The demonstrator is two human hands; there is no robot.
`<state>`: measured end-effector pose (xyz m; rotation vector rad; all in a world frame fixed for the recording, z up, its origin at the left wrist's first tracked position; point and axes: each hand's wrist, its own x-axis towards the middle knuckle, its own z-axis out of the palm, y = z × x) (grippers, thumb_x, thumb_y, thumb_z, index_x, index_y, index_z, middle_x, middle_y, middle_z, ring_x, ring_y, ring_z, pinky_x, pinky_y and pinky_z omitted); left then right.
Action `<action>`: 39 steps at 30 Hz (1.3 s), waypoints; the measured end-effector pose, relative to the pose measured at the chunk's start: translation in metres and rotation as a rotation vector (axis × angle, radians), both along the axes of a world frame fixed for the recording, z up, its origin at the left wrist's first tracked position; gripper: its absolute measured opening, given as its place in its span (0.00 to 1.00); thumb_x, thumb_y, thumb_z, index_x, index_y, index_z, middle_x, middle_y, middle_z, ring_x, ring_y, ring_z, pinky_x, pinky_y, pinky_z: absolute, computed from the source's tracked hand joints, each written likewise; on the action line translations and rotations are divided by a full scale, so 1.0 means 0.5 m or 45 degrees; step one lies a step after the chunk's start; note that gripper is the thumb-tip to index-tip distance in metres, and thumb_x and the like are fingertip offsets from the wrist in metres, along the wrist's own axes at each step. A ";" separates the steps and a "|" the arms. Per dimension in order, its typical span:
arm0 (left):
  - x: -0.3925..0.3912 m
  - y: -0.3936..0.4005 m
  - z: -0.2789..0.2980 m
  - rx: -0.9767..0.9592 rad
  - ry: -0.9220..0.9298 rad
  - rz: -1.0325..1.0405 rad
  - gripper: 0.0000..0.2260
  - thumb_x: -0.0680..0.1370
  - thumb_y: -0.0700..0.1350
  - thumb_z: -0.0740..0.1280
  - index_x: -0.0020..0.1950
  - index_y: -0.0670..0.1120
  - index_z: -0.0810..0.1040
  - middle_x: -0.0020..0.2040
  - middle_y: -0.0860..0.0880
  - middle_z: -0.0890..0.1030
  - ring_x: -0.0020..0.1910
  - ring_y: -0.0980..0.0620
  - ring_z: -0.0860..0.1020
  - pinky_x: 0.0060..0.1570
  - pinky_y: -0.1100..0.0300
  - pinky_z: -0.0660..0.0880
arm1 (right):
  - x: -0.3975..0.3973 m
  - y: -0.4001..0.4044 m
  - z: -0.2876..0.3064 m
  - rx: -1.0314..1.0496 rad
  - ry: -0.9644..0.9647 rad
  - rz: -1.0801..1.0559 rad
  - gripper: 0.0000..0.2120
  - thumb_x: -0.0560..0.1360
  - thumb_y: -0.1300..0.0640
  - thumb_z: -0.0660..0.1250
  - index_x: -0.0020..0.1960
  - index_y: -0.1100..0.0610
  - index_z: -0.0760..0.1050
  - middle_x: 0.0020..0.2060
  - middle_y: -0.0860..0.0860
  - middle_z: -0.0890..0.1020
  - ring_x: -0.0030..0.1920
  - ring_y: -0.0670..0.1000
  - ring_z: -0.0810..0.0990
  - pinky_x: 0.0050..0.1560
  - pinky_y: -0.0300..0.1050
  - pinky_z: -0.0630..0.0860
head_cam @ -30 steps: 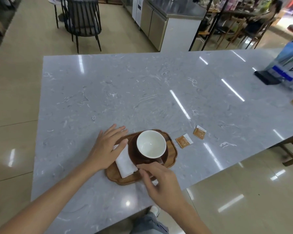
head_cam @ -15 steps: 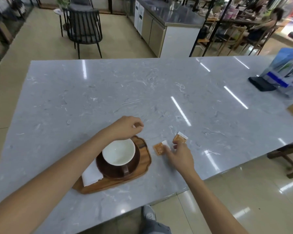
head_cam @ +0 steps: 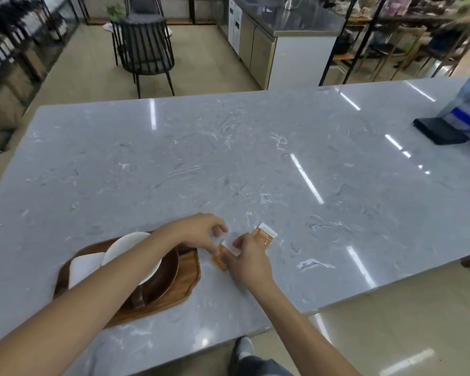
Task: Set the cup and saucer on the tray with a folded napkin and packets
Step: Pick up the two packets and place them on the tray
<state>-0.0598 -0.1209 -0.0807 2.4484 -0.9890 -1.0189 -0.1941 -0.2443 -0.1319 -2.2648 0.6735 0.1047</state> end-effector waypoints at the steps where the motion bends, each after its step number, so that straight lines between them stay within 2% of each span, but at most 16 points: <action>1: 0.000 -0.001 -0.003 -0.018 0.017 0.020 0.29 0.69 0.47 0.79 0.69 0.51 0.75 0.61 0.53 0.79 0.47 0.58 0.77 0.45 0.68 0.71 | 0.000 -0.006 -0.003 0.056 -0.043 0.001 0.15 0.75 0.45 0.71 0.55 0.50 0.70 0.49 0.46 0.77 0.47 0.53 0.79 0.41 0.46 0.71; 3: -0.001 -0.003 -0.012 -0.076 0.096 0.070 0.26 0.69 0.47 0.80 0.66 0.51 0.78 0.58 0.52 0.82 0.47 0.60 0.79 0.47 0.69 0.74 | 0.002 -0.019 -0.008 0.208 -0.129 0.008 0.10 0.75 0.53 0.70 0.53 0.49 0.71 0.45 0.41 0.78 0.47 0.51 0.81 0.44 0.45 0.74; 5: -0.006 -0.004 -0.019 -0.204 0.281 0.154 0.20 0.69 0.43 0.80 0.60 0.49 0.82 0.52 0.48 0.86 0.49 0.52 0.84 0.55 0.57 0.80 | 0.006 -0.032 -0.009 0.392 -0.213 -0.004 0.06 0.76 0.56 0.69 0.50 0.49 0.73 0.43 0.42 0.80 0.45 0.49 0.84 0.47 0.45 0.78; 6: -0.011 -0.003 -0.020 -0.278 0.357 0.198 0.16 0.69 0.41 0.79 0.55 0.49 0.83 0.50 0.46 0.87 0.49 0.48 0.85 0.57 0.51 0.80 | 0.008 -0.038 -0.007 0.461 -0.250 -0.007 0.05 0.77 0.57 0.69 0.50 0.49 0.74 0.43 0.43 0.82 0.44 0.47 0.84 0.46 0.46 0.79; 8: -0.020 -0.004 -0.019 -0.402 0.405 0.297 0.09 0.70 0.40 0.78 0.47 0.49 0.85 0.44 0.45 0.88 0.46 0.48 0.86 0.56 0.47 0.80 | 0.014 -0.047 0.002 0.552 -0.314 0.005 0.07 0.77 0.57 0.70 0.47 0.47 0.74 0.42 0.45 0.83 0.42 0.44 0.83 0.42 0.41 0.77; 10: -0.029 -0.003 -0.015 -0.484 0.378 0.392 0.05 0.71 0.41 0.77 0.44 0.49 0.86 0.40 0.46 0.88 0.41 0.51 0.85 0.47 0.53 0.82 | 0.020 -0.056 0.012 0.591 -0.361 0.026 0.08 0.76 0.57 0.71 0.45 0.45 0.75 0.41 0.43 0.82 0.41 0.41 0.82 0.41 0.38 0.77; 12: -0.037 -0.006 -0.008 -0.548 0.369 0.496 0.03 0.72 0.43 0.78 0.44 0.49 0.87 0.38 0.48 0.87 0.39 0.55 0.84 0.41 0.62 0.78 | 0.027 -0.067 0.025 0.624 -0.396 0.025 0.06 0.76 0.57 0.71 0.47 0.47 0.76 0.42 0.42 0.83 0.42 0.41 0.82 0.45 0.44 0.81; 14: -0.039 -0.008 -0.004 -0.599 0.362 0.654 0.04 0.72 0.42 0.78 0.46 0.46 0.88 0.39 0.47 0.88 0.40 0.53 0.85 0.43 0.60 0.79 | 0.034 -0.088 0.037 0.579 -0.438 0.003 0.04 0.77 0.57 0.70 0.51 0.50 0.78 0.44 0.43 0.83 0.43 0.43 0.83 0.47 0.48 0.82; 16: -0.044 -0.009 -0.002 -0.627 0.345 0.795 0.06 0.71 0.42 0.79 0.47 0.44 0.88 0.41 0.46 0.89 0.43 0.50 0.87 0.46 0.57 0.80 | 0.035 -0.119 0.043 0.399 -0.437 -0.006 0.06 0.77 0.55 0.69 0.54 0.52 0.78 0.48 0.44 0.83 0.44 0.44 0.83 0.48 0.48 0.81; 19: -0.059 -0.013 -0.001 -0.721 0.371 0.977 0.09 0.71 0.42 0.79 0.50 0.47 0.88 0.43 0.49 0.89 0.44 0.51 0.87 0.46 0.61 0.82 | 0.021 -0.166 0.032 -0.075 -0.249 0.018 0.18 0.77 0.47 0.68 0.64 0.52 0.73 0.59 0.50 0.78 0.56 0.51 0.79 0.51 0.50 0.78; 21: -0.072 -0.020 -0.004 -0.794 0.388 1.091 0.09 0.72 0.41 0.78 0.52 0.46 0.87 0.44 0.48 0.89 0.46 0.50 0.87 0.47 0.60 0.83 | 0.009 -0.186 0.019 -0.247 -0.077 0.034 0.25 0.75 0.42 0.68 0.68 0.52 0.69 0.62 0.51 0.74 0.60 0.55 0.76 0.47 0.48 0.75; 24: -0.093 -0.043 -0.018 -0.836 0.422 1.170 0.09 0.75 0.40 0.76 0.54 0.42 0.86 0.46 0.46 0.89 0.48 0.46 0.87 0.49 0.56 0.81 | 0.005 -0.199 0.006 -0.191 0.053 0.068 0.30 0.73 0.38 0.69 0.67 0.52 0.68 0.62 0.52 0.72 0.60 0.57 0.77 0.45 0.47 0.72; 28: -0.114 -0.069 -0.040 -0.912 0.524 1.266 0.13 0.75 0.34 0.74 0.59 0.41 0.83 0.50 0.44 0.88 0.50 0.46 0.86 0.49 0.59 0.82 | 0.018 -0.216 0.004 -0.041 0.096 0.093 0.29 0.70 0.42 0.74 0.66 0.52 0.69 0.57 0.50 0.77 0.56 0.54 0.79 0.44 0.45 0.69; 33: -0.128 -0.077 -0.066 -0.938 0.582 1.296 0.19 0.74 0.28 0.72 0.63 0.41 0.80 0.52 0.41 0.87 0.51 0.45 0.86 0.53 0.57 0.82 | 0.032 -0.229 0.017 0.023 0.140 0.141 0.17 0.68 0.46 0.77 0.53 0.47 0.76 0.54 0.48 0.76 0.45 0.47 0.78 0.36 0.37 0.68; 36: -0.136 -0.078 -0.078 -0.935 0.575 1.305 0.17 0.74 0.28 0.72 0.61 0.40 0.79 0.50 0.41 0.88 0.50 0.45 0.86 0.53 0.56 0.82 | 0.031 -0.229 0.022 -0.031 0.117 0.194 0.22 0.68 0.46 0.75 0.59 0.47 0.74 0.56 0.48 0.74 0.48 0.49 0.78 0.39 0.40 0.69; 39: -0.141 -0.085 -0.086 -0.946 0.575 1.313 0.18 0.74 0.27 0.72 0.62 0.39 0.79 0.51 0.40 0.87 0.50 0.44 0.86 0.50 0.60 0.82 | 0.040 -0.225 0.030 -0.109 0.159 0.287 0.27 0.69 0.43 0.73 0.63 0.50 0.70 0.54 0.49 0.77 0.46 0.50 0.75 0.40 0.43 0.68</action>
